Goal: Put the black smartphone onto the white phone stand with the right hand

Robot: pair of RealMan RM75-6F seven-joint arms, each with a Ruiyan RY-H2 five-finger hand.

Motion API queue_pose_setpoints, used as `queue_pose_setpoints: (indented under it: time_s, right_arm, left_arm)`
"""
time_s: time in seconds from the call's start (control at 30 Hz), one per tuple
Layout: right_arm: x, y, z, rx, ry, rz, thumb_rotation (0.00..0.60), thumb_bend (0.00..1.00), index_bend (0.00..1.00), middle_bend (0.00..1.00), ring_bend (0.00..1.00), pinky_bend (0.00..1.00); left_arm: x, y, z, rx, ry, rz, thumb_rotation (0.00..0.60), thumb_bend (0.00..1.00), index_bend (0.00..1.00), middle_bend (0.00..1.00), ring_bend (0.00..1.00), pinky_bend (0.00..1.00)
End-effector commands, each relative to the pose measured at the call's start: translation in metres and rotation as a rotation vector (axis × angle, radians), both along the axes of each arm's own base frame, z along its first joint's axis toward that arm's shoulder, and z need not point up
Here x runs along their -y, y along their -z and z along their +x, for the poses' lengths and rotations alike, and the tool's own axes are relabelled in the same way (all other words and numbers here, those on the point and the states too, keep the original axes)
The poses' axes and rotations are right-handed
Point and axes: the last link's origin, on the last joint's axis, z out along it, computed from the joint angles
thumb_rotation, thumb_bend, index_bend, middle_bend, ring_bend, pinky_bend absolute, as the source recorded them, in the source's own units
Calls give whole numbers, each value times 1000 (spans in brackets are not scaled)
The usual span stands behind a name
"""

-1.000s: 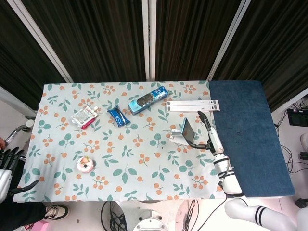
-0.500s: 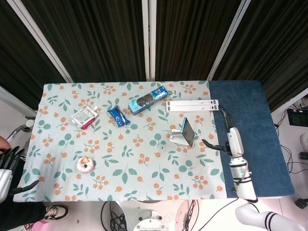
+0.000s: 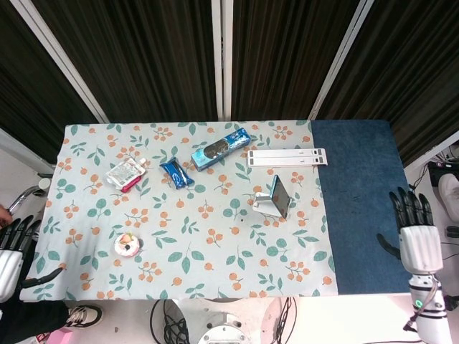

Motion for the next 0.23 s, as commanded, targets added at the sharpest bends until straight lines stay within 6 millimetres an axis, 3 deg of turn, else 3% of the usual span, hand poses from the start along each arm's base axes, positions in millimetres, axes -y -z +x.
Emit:
queue_pose_setpoints:
  time_s: [0.03, 0.23]
  right_arm:
    - [-24, -9, -14, -1, 64, 31, 600, 53, 0, 0, 0, 0]
    - [-40, -12, -11, 59, 43, 53, 600, 55, 0, 0, 0, 0]
  left_arm:
    - [0, 0, 1, -1, 7, 1, 160, 18, 52, 39, 2, 123]
    - [-2, 1, 3, 1, 14, -2, 160, 19, 51, 32, 2, 123]
